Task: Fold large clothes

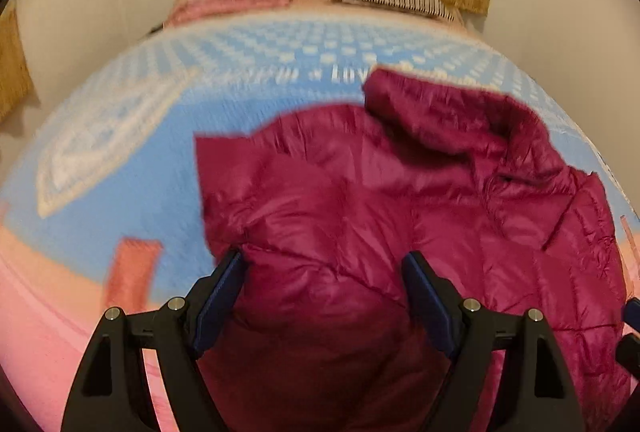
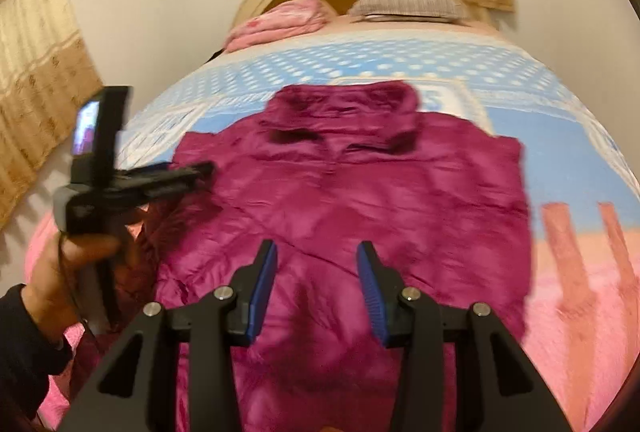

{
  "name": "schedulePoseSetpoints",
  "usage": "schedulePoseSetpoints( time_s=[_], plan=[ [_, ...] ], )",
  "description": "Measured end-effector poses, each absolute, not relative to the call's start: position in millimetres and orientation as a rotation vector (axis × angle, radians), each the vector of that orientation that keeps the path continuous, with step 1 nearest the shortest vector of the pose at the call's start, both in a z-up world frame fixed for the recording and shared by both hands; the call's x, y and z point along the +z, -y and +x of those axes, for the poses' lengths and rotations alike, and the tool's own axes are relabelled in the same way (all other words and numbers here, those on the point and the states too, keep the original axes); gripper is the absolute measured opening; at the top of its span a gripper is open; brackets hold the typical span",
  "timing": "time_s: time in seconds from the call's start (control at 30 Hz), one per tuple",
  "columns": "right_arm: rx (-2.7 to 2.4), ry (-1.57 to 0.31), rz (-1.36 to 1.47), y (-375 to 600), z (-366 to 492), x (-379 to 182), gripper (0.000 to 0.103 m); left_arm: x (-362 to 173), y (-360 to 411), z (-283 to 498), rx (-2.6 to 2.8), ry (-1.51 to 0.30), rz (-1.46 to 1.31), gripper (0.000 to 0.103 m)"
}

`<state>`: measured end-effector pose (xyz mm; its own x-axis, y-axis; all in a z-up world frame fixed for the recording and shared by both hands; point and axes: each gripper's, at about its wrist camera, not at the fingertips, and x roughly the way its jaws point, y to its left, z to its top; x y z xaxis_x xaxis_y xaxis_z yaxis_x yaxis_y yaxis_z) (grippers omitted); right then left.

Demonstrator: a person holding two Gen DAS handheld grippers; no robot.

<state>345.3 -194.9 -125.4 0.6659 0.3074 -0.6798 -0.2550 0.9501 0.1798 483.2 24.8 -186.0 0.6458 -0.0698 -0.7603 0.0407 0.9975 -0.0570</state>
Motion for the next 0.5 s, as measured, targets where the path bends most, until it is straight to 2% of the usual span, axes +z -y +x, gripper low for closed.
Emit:
schedulePoseSetpoints(
  time_s=[0.2,0.5],
  plan=[
    [0.285,-0.864,0.022,185,369,-168,0.043,-199,-20,478,-0.099,-0.849,-0.040,0.084],
    [0.256,-0.869,-0.046,190,356,-188,0.042,-202,-24,487,-0.126,-0.860,-0.093,0.087]
  ],
)
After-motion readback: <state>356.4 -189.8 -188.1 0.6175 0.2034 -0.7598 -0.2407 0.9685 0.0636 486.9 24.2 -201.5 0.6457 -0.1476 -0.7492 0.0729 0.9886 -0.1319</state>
